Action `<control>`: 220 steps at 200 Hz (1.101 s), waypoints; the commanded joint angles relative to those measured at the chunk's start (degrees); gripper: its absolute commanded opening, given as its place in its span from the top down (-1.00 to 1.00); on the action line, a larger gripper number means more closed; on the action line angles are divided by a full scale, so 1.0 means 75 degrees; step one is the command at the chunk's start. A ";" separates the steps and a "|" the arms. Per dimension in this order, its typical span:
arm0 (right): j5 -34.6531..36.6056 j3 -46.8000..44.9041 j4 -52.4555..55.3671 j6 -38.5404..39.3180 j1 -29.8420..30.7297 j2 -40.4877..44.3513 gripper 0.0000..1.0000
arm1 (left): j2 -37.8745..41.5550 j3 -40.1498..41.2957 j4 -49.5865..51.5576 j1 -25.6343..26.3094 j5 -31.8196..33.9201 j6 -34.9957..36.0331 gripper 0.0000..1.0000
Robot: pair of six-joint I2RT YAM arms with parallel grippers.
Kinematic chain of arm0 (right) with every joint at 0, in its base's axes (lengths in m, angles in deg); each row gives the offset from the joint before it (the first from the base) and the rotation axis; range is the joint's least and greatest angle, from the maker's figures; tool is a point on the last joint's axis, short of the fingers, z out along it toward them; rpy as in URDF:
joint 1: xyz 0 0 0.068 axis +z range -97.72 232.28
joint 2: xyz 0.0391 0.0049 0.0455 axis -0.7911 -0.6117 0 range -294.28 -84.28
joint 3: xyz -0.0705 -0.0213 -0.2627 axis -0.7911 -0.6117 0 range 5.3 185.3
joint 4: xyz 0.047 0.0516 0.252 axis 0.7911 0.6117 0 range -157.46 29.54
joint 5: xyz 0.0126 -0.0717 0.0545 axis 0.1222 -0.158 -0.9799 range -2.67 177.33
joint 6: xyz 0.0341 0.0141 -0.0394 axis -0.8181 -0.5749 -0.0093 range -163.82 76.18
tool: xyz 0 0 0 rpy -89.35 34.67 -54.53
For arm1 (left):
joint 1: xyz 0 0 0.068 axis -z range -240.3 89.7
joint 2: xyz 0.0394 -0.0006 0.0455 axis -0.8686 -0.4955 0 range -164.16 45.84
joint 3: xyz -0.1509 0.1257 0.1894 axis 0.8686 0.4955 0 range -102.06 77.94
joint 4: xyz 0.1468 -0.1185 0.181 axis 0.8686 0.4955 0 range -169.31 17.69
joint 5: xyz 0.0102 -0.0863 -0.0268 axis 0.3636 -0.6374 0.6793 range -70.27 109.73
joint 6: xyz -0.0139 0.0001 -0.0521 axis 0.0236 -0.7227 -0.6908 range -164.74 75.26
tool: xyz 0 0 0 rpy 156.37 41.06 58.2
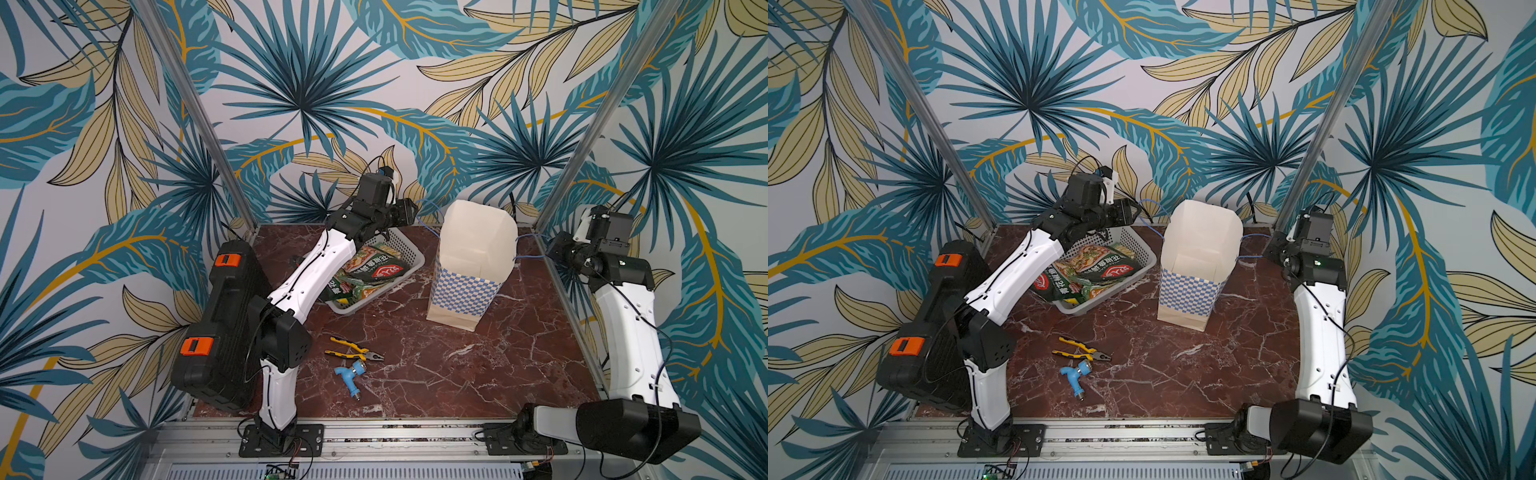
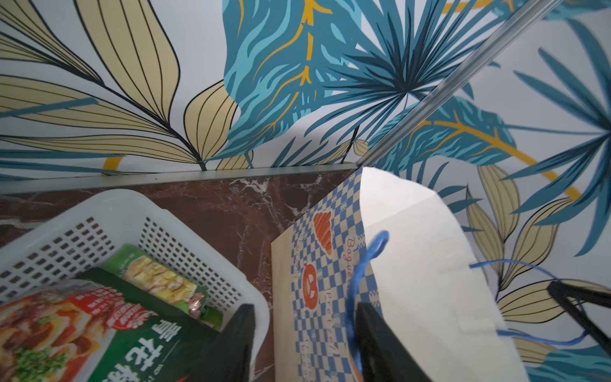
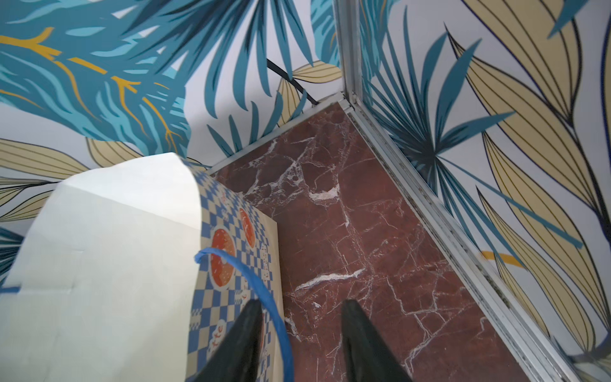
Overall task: Place the condiment packets inside the bag
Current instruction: Adjust the paper bag at the center of the board, then pick up the condiment packet from the storage box.
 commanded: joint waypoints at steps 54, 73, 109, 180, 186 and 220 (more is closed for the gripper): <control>-0.1821 0.0424 -0.0169 -0.0358 -0.0038 0.1271 -0.83 | 0.1550 -0.0051 0.0267 0.0436 -0.0086 0.0359 -1.00; -0.2306 0.0083 -0.0290 -0.0452 -0.0030 0.1824 -0.99 | 0.2151 0.0512 0.0368 0.0612 0.0209 0.0514 -1.00; -0.2779 -0.1005 -0.0560 -0.0654 -0.0027 0.3359 -0.99 | 0.3731 0.2640 0.0213 0.0787 0.0895 0.0505 -1.00; -0.3738 -0.3804 -0.0786 -0.1015 -0.0025 0.6024 -0.99 | 0.6428 0.6521 0.0354 0.0823 0.2877 -0.0147 -1.00; -0.3738 -0.4005 -0.0775 -0.0998 -0.0020 0.6216 -0.99 | 0.6578 0.6730 0.0405 0.0822 0.3128 -0.0224 -1.00; -0.3820 -0.4999 -0.0947 -0.1028 -0.0018 0.6997 -0.99 | 0.7033 0.7447 0.1065 0.0460 0.4277 -0.0660 -1.00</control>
